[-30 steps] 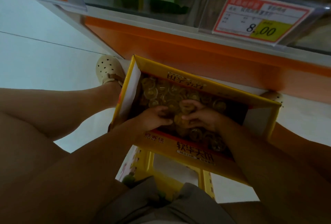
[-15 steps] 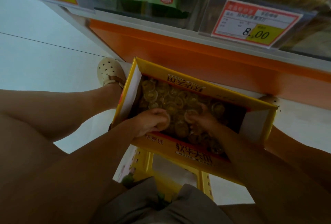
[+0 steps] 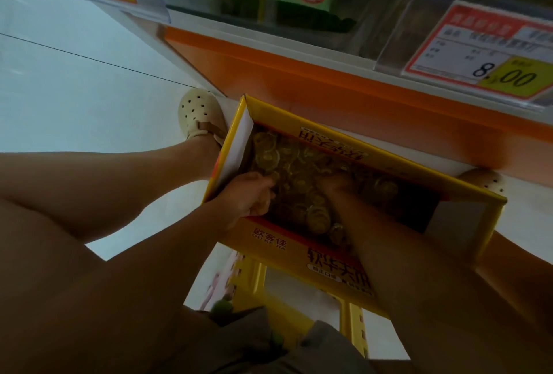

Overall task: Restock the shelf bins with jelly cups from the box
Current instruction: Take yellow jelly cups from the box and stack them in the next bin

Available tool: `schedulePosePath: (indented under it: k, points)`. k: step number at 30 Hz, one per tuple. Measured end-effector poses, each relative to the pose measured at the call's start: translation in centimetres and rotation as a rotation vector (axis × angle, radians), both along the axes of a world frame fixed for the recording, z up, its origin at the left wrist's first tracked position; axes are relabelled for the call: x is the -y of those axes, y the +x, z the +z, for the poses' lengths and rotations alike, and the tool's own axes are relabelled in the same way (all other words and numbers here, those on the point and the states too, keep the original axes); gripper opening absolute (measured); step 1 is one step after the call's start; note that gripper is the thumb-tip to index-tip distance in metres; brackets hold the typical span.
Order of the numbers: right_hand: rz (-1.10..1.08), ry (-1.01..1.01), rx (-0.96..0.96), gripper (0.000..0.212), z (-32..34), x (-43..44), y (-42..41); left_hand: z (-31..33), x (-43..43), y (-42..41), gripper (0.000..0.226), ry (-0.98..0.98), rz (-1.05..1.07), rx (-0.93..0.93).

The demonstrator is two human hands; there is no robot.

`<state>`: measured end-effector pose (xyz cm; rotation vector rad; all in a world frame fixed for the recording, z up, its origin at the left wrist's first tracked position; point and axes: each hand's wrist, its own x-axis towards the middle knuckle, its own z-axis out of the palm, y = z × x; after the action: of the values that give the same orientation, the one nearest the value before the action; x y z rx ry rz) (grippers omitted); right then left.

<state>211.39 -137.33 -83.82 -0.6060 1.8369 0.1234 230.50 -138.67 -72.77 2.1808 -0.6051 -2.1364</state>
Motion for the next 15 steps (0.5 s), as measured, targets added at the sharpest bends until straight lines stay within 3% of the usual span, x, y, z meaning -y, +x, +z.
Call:
schedulePosePath:
  k: [3,7,12,15]
  points:
    - [-0.107,-0.022,0.064,0.063,0.1,-0.3,-0.4,0.1,0.0,-0.2,0.011,0.015,0.02,0.015]
    - [-0.297,-0.101,0.314,0.038,2.2,-1.4,-1.8,0.2,0.1,-0.4,0.025,-0.061,-0.139,0.016]
    - [-0.172,-0.07,0.612,0.023,8.5,-1.9,-3.1,1.4,0.6,-2.1,0.058,-0.097,-0.317,-0.151]
    - [-0.227,-0.1,0.736,0.025,12.2,-1.8,-3.4,2.6,0.9,-3.1,0.057,-0.064,-0.261,-0.245]
